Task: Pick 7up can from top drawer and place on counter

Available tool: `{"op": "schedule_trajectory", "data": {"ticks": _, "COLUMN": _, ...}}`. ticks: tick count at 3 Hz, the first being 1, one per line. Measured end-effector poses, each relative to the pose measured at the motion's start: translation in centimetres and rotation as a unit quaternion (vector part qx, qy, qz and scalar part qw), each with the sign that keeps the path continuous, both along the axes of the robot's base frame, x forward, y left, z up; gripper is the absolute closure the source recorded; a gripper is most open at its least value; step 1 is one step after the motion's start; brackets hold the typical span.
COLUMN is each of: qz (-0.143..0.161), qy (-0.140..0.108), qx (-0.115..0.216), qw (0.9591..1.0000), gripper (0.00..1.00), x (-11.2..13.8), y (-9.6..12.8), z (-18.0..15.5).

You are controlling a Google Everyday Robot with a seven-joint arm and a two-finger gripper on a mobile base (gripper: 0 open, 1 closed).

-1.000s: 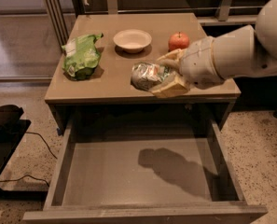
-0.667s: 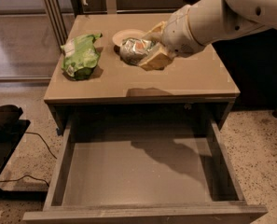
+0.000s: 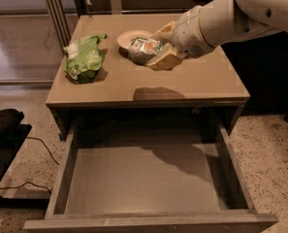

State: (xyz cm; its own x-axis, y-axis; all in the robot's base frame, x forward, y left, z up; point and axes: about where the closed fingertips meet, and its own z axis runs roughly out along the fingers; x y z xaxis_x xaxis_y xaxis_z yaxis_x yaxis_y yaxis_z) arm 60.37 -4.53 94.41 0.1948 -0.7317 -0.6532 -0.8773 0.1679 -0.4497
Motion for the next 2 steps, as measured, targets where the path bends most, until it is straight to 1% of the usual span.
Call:
{"op": "schedule_trajectory", "data": {"ticks": 1, "qz": -0.007, "qy": -0.006, "qx": 0.022, "qw": 0.9997, "gripper": 1.00, "x": 3.9, "y": -1.9, "z": -0.9}}
{"op": "schedule_trajectory", "data": {"ticks": 2, "qz": -0.030, "qy": -0.012, "qx": 0.041, "qw": 0.9986, "gripper": 1.00, "x": 7.1, "y": -4.8, "z": -1.7}}
